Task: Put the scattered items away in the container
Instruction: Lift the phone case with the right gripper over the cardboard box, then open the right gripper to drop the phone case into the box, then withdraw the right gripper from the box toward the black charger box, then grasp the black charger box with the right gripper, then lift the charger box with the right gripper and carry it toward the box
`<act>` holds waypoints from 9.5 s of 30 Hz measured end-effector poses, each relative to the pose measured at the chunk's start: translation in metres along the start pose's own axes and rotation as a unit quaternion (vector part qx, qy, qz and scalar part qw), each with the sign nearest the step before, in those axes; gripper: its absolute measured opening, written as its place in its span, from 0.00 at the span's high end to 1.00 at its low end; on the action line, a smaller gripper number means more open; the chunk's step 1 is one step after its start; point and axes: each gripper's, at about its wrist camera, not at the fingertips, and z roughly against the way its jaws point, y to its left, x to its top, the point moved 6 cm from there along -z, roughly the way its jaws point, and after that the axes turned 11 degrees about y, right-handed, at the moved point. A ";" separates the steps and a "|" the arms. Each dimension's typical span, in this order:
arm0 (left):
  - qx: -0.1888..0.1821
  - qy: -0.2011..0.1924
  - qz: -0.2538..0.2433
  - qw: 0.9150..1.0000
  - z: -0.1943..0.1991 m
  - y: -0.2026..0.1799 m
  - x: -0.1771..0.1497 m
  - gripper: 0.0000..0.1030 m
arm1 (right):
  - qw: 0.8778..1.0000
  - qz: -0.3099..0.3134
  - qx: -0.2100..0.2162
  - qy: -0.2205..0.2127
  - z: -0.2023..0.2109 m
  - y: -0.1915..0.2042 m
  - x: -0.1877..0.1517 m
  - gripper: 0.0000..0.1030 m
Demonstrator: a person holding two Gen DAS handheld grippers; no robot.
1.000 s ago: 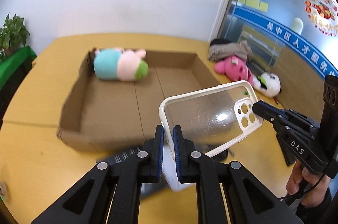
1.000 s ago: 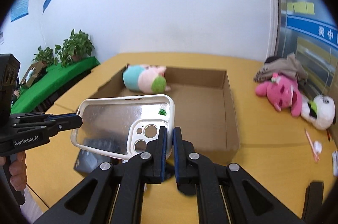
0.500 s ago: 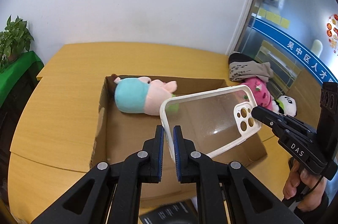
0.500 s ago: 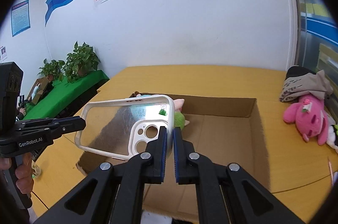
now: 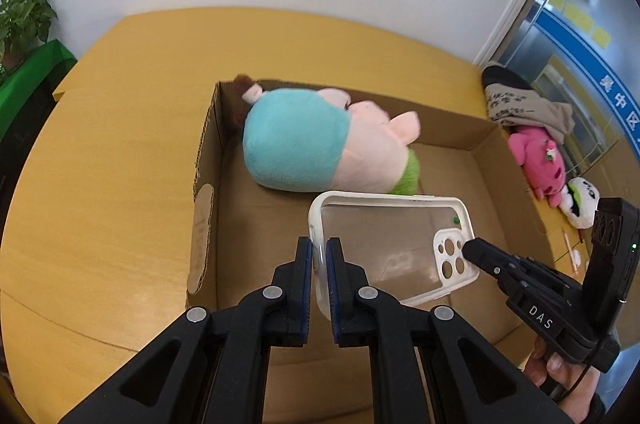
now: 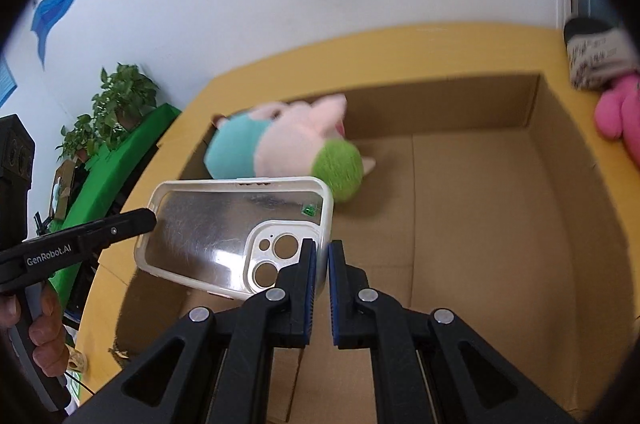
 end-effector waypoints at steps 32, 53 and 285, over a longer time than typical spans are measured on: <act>0.112 0.079 0.001 0.991 -0.067 0.034 -0.008 0.96 | 0.990 -0.018 0.019 0.141 -0.077 0.010 0.003 0.40; 0.129 -0.246 -0.003 0.961 0.104 -0.024 -0.099 0.00 | 0.984 0.143 -0.101 -0.037 0.061 0.029 -0.064 0.01; -0.273 -0.013 -0.004 0.962 0.042 -0.098 -0.187 0.46 | 0.946 0.276 0.125 0.119 0.143 -0.020 -0.345 0.45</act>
